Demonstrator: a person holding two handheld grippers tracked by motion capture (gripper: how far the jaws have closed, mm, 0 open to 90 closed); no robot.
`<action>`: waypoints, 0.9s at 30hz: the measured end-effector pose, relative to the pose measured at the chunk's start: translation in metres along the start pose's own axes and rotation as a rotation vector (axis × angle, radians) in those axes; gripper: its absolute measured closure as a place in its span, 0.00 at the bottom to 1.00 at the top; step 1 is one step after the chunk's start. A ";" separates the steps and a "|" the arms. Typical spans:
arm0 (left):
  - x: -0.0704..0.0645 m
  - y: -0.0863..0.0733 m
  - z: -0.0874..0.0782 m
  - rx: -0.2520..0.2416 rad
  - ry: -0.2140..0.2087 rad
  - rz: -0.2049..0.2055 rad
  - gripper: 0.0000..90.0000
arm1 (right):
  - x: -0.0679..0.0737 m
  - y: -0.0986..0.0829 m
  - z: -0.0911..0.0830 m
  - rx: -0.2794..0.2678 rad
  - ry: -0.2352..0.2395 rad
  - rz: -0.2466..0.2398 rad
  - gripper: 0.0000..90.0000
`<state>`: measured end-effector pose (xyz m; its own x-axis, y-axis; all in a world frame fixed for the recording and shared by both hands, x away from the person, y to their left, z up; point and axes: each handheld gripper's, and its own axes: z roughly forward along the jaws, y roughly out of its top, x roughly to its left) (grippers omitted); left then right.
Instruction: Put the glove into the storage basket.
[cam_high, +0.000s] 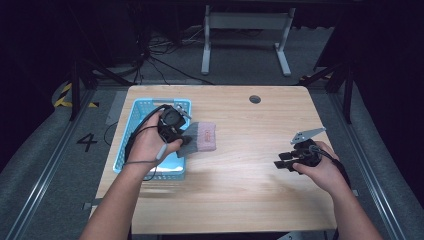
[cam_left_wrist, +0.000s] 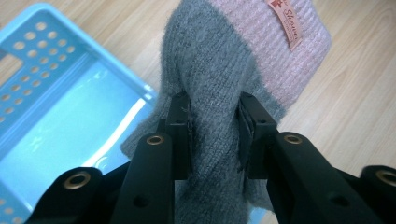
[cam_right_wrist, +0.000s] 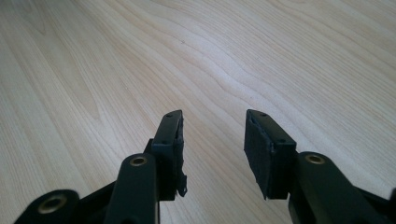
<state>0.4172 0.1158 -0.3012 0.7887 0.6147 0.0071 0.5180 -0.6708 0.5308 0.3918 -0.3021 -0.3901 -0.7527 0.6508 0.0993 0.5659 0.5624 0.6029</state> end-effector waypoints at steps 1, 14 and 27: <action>0.003 -0.002 -0.001 0.001 0.002 0.000 0.78 | 0.000 -0.001 0.000 0.001 -0.001 0.001 0.65; 0.051 -0.032 -0.017 -0.022 0.020 -0.076 0.77 | 0.001 -0.009 -0.002 0.007 -0.012 0.021 0.64; 0.088 -0.059 -0.006 0.044 0.074 -0.128 0.77 | 0.004 -0.005 0.006 0.018 -0.002 0.011 0.64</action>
<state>0.4537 0.2116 -0.3267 0.6897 0.7240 0.0056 0.6278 -0.6019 0.4936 0.3882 -0.2993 -0.3974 -0.7455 0.6584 0.1042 0.5803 0.5641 0.5874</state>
